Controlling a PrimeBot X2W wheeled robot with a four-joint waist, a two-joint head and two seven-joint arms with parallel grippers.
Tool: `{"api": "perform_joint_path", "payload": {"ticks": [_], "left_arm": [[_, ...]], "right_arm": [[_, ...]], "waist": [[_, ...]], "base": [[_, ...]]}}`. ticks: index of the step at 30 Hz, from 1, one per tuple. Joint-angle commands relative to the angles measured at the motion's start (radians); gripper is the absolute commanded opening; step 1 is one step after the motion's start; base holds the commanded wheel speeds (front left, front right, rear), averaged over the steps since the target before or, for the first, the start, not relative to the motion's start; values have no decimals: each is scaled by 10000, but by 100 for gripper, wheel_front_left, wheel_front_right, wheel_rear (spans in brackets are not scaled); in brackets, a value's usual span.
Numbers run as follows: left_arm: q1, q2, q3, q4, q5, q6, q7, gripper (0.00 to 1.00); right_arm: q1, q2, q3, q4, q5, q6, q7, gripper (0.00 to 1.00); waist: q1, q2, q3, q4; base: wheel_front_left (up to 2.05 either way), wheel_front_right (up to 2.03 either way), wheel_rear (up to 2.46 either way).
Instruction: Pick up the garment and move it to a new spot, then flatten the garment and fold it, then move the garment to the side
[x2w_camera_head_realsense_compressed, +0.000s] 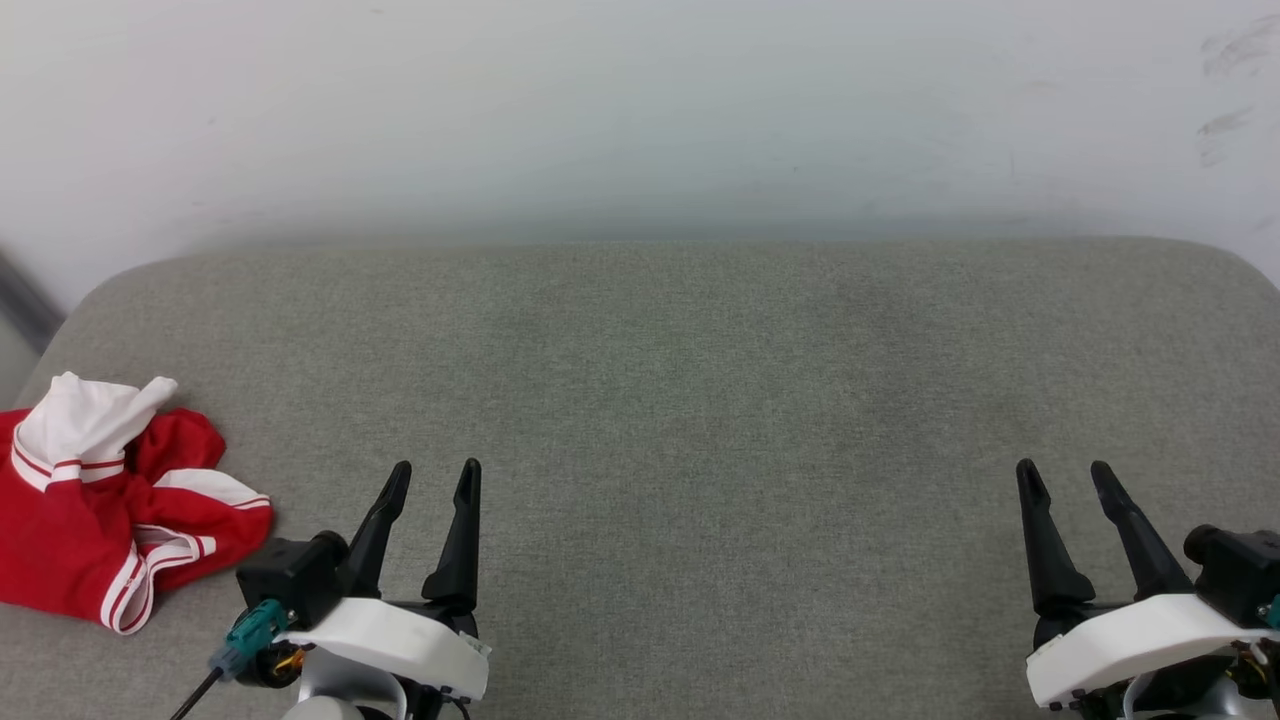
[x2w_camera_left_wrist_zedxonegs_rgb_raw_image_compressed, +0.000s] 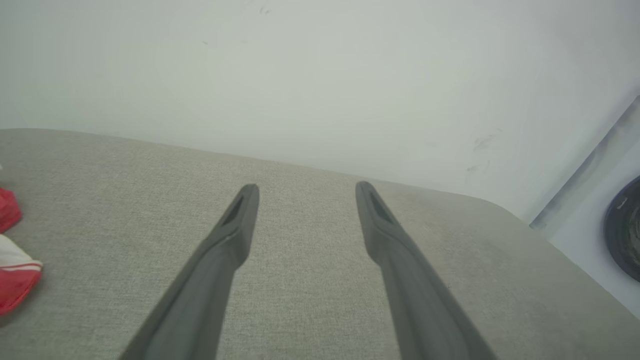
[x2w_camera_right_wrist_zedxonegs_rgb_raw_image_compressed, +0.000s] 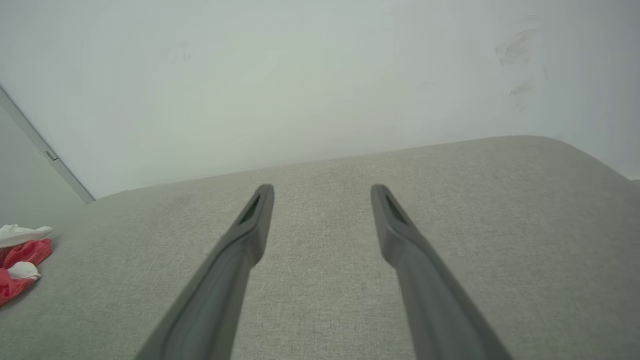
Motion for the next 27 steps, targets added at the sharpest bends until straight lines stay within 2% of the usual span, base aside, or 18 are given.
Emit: {"api": "perform_joint_path", "payload": {"ticks": [1, 27], "left_arm": [[-155, 41, -54, -5, 279, 3, -107, 100], [-118, -171, 166, 423, 2273, 11, -613, 100]], "right_arm": [[61, 26, -20, -149, -264, -1, -3, 100], [209, 32, -29, -332, -1777, -1, -169, 100]], "waist": [[0, 0, -10, -6], [0, 0, -33, -6]], "base": [[0, 0, 0], [0, 0, 0]]}}
